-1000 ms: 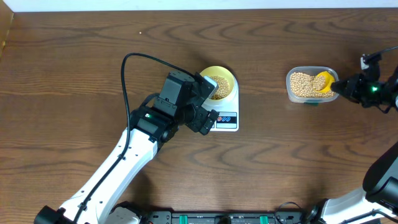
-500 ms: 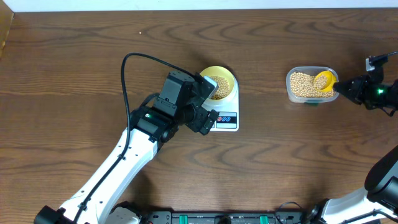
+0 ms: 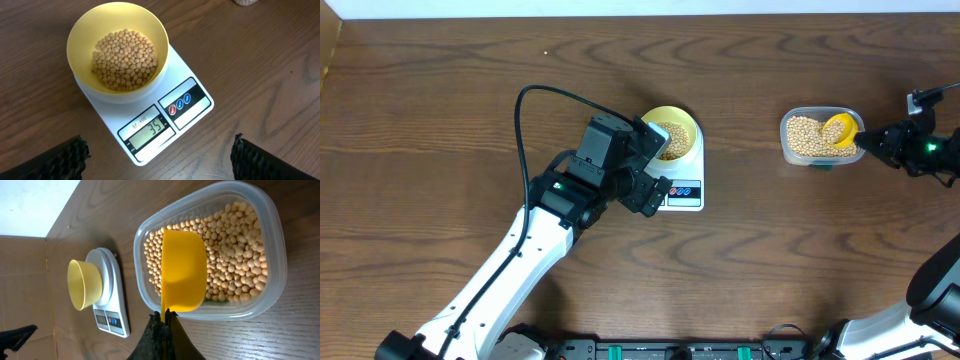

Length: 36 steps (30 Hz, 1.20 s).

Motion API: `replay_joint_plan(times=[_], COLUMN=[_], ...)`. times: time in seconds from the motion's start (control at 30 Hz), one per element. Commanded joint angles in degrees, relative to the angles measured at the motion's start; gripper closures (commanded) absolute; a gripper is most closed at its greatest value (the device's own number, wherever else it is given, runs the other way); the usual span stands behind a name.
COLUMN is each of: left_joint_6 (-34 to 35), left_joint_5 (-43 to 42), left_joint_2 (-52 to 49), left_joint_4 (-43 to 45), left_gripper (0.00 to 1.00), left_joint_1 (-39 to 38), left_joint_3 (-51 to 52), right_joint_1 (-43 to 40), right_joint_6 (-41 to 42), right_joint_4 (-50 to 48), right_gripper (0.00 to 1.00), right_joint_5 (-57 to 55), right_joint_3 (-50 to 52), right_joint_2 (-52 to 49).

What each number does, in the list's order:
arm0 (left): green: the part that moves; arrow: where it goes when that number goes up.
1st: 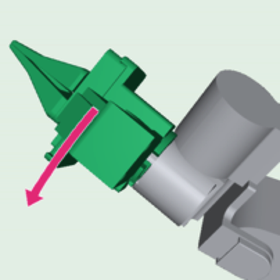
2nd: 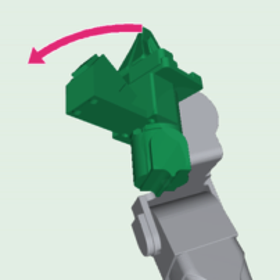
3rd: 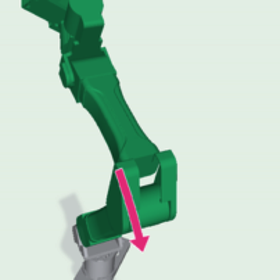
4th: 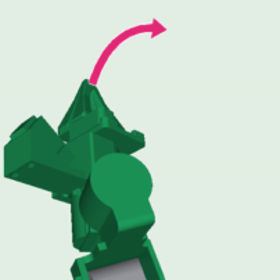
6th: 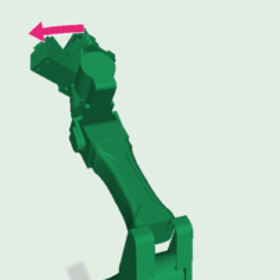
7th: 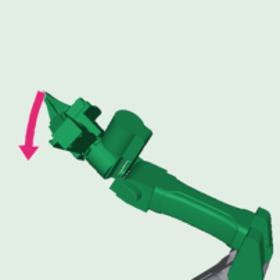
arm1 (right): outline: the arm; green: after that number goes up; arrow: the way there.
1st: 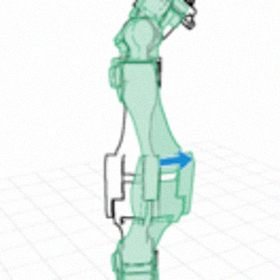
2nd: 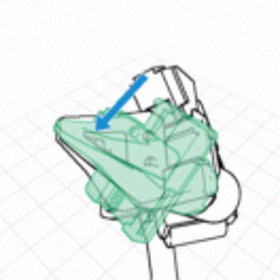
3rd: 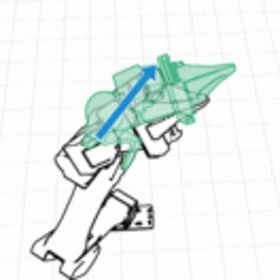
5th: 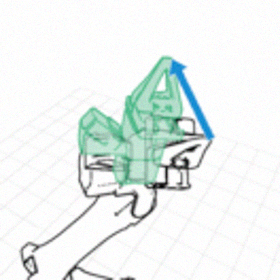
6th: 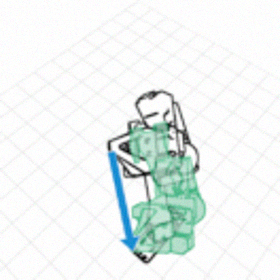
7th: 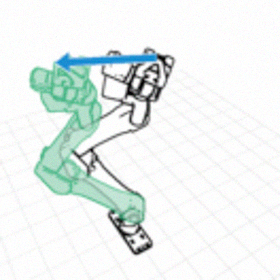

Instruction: Scoop item into bowl and weigh 50g on scale

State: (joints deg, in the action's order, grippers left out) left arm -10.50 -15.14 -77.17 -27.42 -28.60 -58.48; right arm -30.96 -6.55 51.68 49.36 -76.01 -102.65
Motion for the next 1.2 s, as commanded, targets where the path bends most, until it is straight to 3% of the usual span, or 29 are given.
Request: replay_joint_plan(times=[0.0,0.2,0.87,1.17], left_joint_6=[0.1,0.1,0.1,0.1], left_joint_5=[-0.7,-0.7,-0.7,-0.7], left_joint_2=[-0.3,-0.3,-0.3,-0.3], left_joint_4=[-0.2,-0.2,-0.2,-0.2], left_gripper=[0.07,0.07,0.07,0.07], left_joint_1=[0.2,0.2,0.2,0.2], left_joint_3=[0.5,0.5,0.5,0.5], right_joint_1=[-0.3,-0.3,-0.3,2.6], right_joint_6=[-1.2,-1.5,-1.2,4.1], right_joint_4=[0.9,2.1,2.5,-2.5], right_gripper=[0.99,0.99,0.99,0.99], right_joint_5=[2.1,3.3,24.8,24.7], right_joint_3=[0.4,0.4,0.4,0.4], right_joint_2=[-0.6,-0.6,-0.6,-0.6])
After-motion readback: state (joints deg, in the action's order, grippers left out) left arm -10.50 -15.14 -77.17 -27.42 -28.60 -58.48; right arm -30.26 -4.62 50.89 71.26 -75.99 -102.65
